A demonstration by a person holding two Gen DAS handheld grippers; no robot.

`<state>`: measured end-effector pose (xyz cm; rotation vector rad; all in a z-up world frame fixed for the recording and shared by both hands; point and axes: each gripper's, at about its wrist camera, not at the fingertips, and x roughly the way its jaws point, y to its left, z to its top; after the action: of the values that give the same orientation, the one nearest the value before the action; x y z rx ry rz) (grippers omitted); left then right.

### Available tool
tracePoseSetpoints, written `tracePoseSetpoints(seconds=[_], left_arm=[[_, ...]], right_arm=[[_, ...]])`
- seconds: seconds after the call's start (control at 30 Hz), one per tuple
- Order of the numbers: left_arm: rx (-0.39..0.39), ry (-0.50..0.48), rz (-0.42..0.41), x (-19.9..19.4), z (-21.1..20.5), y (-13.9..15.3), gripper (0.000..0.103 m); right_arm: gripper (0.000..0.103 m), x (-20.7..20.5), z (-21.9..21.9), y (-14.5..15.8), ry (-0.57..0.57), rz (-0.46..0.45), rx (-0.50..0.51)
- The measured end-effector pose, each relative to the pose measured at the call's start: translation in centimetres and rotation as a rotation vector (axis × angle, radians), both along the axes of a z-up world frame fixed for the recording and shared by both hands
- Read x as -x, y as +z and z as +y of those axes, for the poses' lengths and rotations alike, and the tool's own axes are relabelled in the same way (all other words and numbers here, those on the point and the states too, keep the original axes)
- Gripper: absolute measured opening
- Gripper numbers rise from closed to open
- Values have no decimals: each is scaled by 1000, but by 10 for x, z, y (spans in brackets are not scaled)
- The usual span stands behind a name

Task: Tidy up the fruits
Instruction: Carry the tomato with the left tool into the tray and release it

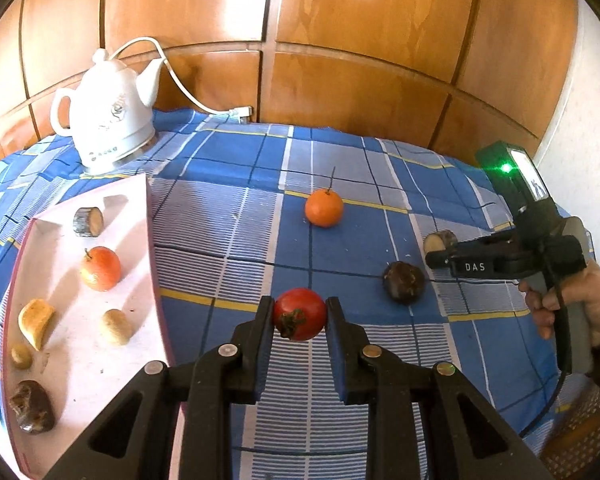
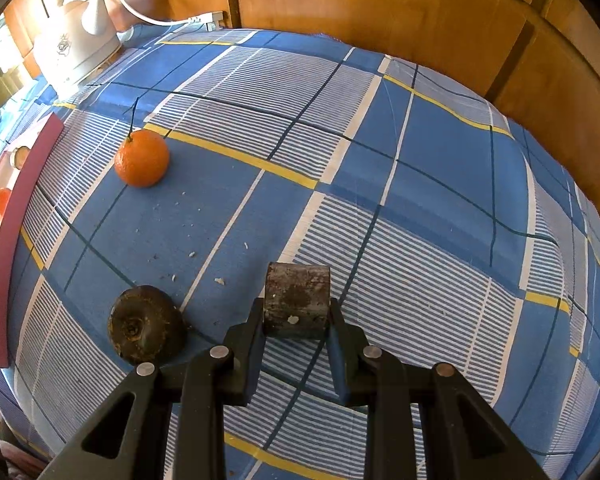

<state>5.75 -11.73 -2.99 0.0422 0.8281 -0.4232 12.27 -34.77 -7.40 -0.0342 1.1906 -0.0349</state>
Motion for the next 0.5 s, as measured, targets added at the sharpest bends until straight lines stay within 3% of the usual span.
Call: tracePoseSetpoints(seconds=[0.5], left_arm=[[-5,92,-59,3,31,18,25]], right_arm=[[28,1,2,1,11,-8,16]])
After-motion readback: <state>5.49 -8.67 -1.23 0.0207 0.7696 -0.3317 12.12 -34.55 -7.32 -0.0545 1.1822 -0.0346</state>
